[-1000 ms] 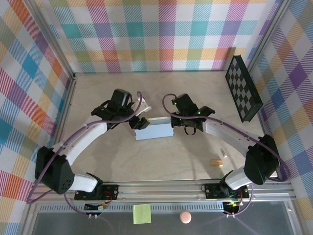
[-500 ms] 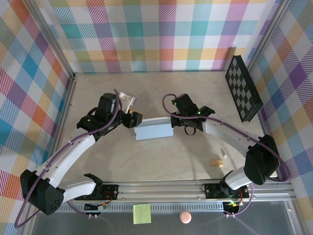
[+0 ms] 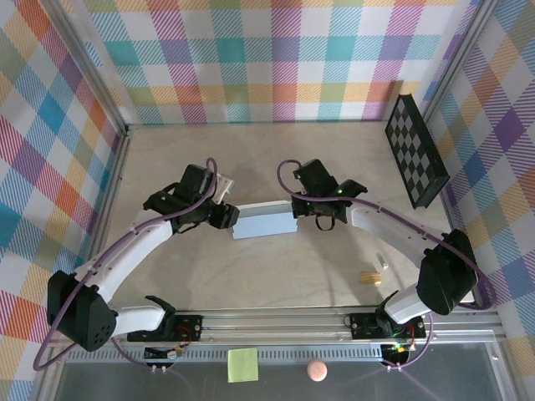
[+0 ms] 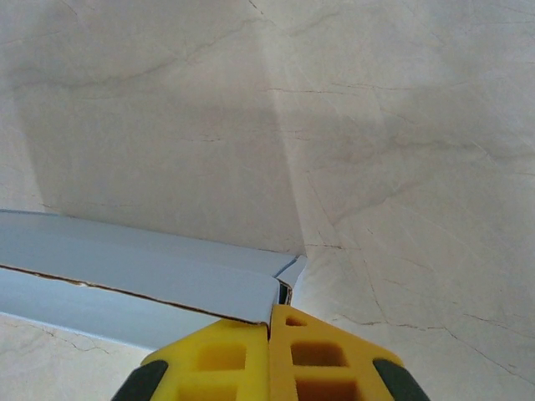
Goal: Fold the paper box
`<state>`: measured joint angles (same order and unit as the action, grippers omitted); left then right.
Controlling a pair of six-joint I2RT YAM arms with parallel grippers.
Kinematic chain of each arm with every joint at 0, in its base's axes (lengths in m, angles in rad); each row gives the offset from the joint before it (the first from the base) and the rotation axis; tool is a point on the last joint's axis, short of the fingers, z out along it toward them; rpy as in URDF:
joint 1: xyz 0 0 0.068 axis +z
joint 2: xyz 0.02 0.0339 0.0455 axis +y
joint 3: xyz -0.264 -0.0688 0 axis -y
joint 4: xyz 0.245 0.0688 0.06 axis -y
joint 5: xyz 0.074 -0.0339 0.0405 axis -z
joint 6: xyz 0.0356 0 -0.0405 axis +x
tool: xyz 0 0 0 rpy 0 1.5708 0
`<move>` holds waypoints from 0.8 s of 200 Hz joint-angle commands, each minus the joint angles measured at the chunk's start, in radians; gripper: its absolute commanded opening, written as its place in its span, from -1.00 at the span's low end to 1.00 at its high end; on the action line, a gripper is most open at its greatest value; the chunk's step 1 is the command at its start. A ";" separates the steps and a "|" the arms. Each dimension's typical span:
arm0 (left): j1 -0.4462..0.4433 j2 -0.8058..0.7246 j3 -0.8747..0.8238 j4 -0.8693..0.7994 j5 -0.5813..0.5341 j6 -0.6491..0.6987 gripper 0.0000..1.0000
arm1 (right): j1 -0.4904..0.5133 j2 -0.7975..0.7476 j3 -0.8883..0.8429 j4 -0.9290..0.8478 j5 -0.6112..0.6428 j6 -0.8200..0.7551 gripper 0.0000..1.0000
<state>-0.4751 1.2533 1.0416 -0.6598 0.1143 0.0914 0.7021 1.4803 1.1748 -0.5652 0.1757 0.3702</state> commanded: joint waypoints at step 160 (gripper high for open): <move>0.010 0.077 0.090 -0.085 -0.034 -0.015 -0.24 | 0.016 0.018 0.037 -0.035 0.012 0.015 -1.00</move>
<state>-0.4744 1.3182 1.1046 -0.7044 0.0845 0.0933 0.7086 1.4849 1.1824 -0.5724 0.1768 0.3710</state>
